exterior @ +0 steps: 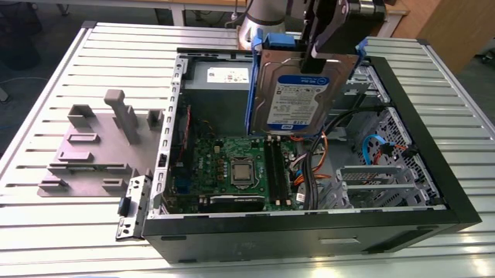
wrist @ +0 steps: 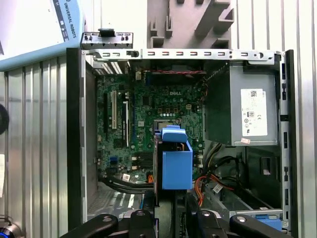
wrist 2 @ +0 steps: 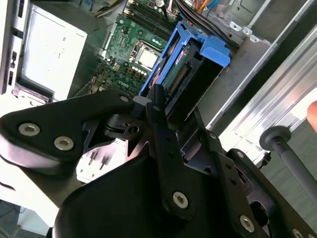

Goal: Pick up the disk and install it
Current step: 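Pick up the disk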

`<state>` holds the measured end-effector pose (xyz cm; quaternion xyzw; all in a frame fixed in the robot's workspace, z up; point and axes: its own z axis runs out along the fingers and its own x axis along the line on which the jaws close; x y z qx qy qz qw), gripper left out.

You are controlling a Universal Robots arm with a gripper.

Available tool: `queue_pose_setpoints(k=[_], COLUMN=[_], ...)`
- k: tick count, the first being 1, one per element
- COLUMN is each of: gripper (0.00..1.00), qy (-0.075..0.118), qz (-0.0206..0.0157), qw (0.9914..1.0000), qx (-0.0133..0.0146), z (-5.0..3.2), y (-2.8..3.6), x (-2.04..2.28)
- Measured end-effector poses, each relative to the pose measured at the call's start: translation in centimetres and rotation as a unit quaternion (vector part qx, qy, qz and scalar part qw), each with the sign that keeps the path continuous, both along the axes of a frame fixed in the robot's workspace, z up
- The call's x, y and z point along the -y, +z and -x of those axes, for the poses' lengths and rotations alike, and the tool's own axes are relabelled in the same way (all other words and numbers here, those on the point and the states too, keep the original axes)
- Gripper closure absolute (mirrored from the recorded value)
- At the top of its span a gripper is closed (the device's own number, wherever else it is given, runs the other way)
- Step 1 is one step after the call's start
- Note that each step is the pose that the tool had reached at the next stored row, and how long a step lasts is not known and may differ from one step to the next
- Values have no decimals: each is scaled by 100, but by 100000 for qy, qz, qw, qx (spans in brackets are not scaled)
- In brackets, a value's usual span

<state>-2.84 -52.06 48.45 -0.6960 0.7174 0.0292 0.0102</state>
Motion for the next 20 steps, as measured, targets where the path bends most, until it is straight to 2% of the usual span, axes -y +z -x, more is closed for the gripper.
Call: queue_pose_setpoints(k=[7,20], gripper=[65,65], qy=[1,-1], qz=[3,-2], qw=[100000,100000], qx=[-1,1], z=[-2,-4], y=[-3,-11], x=[132,346])
